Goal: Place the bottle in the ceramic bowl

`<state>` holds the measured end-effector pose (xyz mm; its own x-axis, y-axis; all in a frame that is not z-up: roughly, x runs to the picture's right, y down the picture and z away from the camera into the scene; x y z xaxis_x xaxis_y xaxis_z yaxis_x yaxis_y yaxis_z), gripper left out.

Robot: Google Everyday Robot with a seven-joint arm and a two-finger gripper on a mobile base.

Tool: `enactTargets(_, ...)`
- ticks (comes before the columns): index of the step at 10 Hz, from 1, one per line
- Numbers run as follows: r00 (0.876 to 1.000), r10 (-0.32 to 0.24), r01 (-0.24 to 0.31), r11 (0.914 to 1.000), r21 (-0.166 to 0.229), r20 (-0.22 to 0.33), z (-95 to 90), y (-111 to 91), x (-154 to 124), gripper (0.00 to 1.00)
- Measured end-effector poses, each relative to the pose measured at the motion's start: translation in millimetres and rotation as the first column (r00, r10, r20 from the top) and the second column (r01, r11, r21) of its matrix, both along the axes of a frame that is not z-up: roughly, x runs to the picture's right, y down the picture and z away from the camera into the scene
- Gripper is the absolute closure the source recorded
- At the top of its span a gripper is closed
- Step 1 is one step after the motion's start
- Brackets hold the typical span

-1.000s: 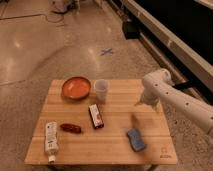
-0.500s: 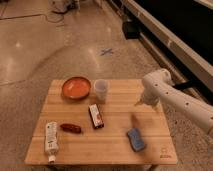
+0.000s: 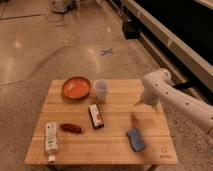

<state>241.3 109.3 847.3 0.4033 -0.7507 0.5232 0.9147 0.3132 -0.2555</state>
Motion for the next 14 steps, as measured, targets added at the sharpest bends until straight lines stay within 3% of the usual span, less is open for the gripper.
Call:
enactTargets(2,1.0,-0.015,0.015,0.9999,0.004,0.022,-5.1,0,-10,0.21)
enactTargets(4,0.989,-0.096,0.094,0.9952,0.027,0.112,-23.9,-2,-65,0.21)
enactTargets(6,0.968,-0.17,0.163,0.9852,0.051,0.182,-40.4,4,-116,0.21)
enactTargets(9,0.926,-0.26,0.249,0.9655,0.076,0.272,-61.7,18,-194,0.21)
enactTargets(11,0.89,-0.301,0.293,0.9529,0.076,0.341,-77.9,37,-249,0.21)
enactTargets(14,0.84,-0.285,0.309,0.9507,0.025,0.462,-105.7,71,-310,0.21)
